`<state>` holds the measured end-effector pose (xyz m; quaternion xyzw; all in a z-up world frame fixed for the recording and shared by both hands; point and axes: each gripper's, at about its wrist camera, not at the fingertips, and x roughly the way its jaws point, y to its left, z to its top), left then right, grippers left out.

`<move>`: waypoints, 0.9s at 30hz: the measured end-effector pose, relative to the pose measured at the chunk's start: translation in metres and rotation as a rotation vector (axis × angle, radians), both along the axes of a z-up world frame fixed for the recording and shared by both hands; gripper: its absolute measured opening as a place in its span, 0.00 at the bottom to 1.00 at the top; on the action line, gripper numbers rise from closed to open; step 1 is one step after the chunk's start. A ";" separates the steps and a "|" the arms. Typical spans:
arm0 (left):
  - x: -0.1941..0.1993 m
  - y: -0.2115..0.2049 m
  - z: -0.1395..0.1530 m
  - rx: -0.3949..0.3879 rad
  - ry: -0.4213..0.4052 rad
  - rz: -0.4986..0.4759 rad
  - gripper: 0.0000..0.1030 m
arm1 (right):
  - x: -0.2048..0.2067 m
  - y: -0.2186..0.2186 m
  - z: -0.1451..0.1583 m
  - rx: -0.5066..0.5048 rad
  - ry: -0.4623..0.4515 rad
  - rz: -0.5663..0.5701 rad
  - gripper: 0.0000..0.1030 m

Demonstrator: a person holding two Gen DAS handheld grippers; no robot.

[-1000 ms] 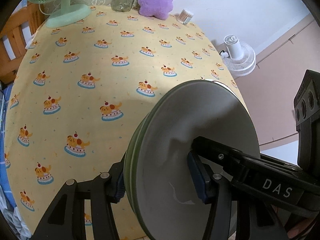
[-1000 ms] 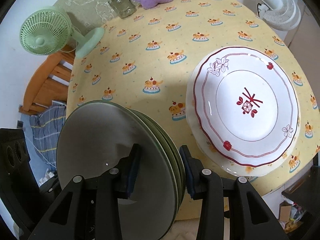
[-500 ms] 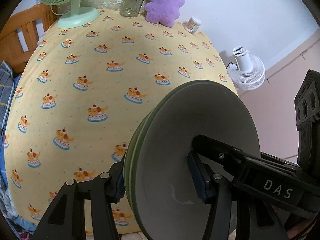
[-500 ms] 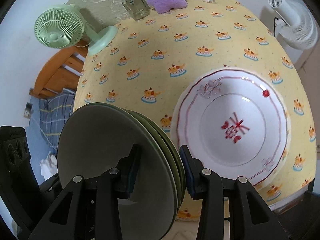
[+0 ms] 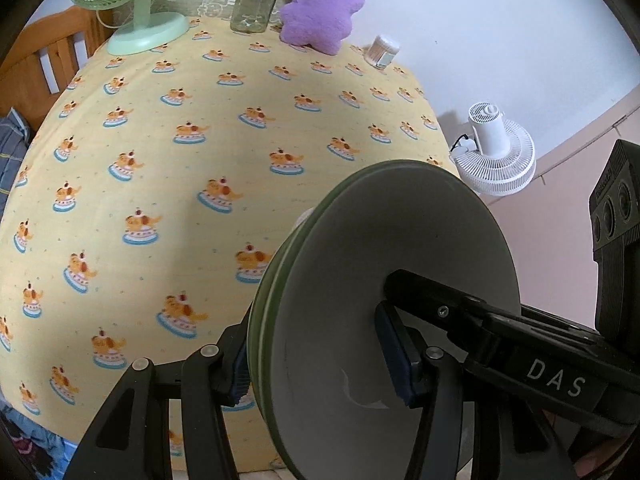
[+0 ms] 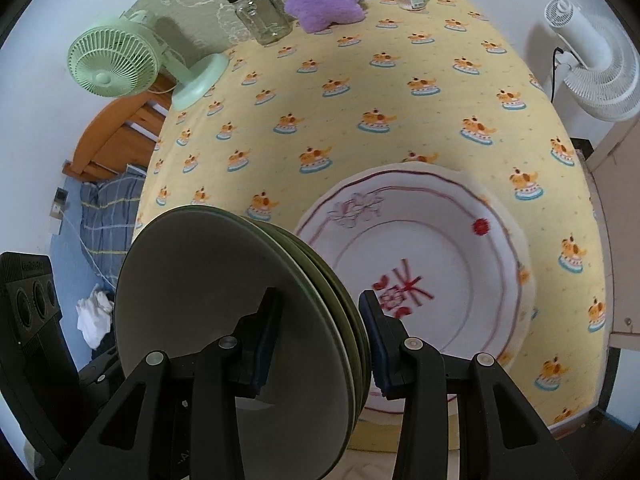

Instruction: Organize plates and bowls

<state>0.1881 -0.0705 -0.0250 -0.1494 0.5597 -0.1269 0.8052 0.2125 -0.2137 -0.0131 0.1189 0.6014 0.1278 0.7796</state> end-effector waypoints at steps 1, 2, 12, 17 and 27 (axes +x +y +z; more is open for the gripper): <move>0.002 -0.004 -0.001 -0.005 0.002 0.001 0.53 | 0.001 -0.005 0.000 0.001 -0.001 0.000 0.43; 0.003 -0.007 -0.002 -0.009 0.005 0.003 0.53 | 0.003 -0.009 0.000 -0.002 -0.002 0.002 0.43; 0.019 -0.042 -0.011 -0.019 0.028 0.006 0.53 | 0.016 -0.045 -0.009 -0.014 0.019 0.005 0.43; 0.026 -0.056 -0.017 -0.025 0.039 0.002 0.53 | 0.020 -0.059 -0.013 -0.020 0.030 0.001 0.43; 0.033 -0.071 -0.029 -0.012 0.071 -0.007 0.53 | 0.028 -0.079 -0.030 -0.010 0.081 -0.025 0.43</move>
